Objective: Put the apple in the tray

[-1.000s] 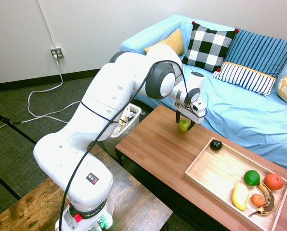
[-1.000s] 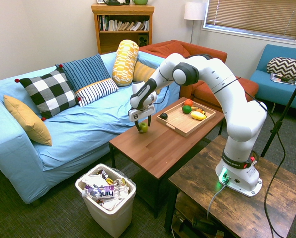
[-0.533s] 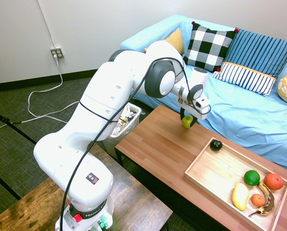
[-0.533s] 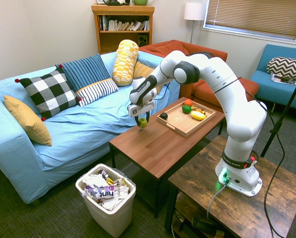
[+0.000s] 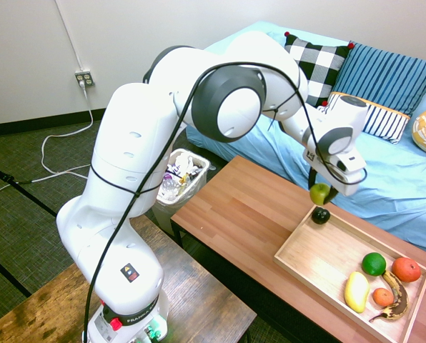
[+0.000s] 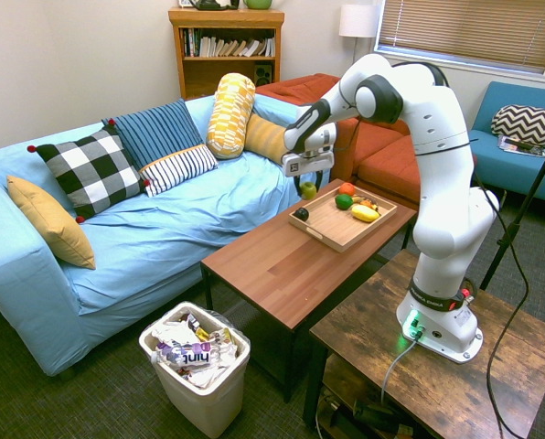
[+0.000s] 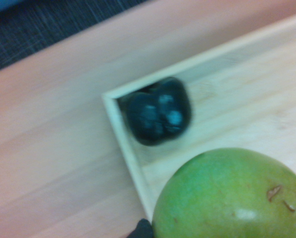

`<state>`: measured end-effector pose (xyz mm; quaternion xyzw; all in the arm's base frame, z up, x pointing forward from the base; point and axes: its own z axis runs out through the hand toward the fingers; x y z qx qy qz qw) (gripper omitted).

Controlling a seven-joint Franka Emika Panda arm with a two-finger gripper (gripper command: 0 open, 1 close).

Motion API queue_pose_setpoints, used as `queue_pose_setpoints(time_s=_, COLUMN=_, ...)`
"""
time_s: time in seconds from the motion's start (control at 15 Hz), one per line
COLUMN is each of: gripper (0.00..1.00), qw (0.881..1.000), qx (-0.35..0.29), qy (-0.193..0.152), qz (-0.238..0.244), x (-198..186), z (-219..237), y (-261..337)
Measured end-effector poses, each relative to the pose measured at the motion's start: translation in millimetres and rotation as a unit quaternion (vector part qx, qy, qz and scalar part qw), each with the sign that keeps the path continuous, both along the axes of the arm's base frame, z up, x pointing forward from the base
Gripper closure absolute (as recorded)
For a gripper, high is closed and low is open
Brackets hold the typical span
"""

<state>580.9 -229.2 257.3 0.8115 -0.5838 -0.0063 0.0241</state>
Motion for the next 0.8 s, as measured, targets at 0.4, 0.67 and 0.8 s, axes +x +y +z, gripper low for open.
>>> queue_pose_setpoints(time_s=0.4, gripper=1.0, qw=0.999, qx=0.031, qy=0.017, qz=-0.024, x=-47, z=-47, y=-68)
queue_pose_setpoints(time_s=0.67, gripper=1.0, qw=0.998, qx=0.045, qy=0.035, qz=-0.02, x=-52, z=-92, y=-71)
queue_pose_setpoints(time_s=0.8, gripper=1.0, qw=0.998, qx=0.05, qy=0.041, qz=-0.02, x=-53, z=-109, y=-76)
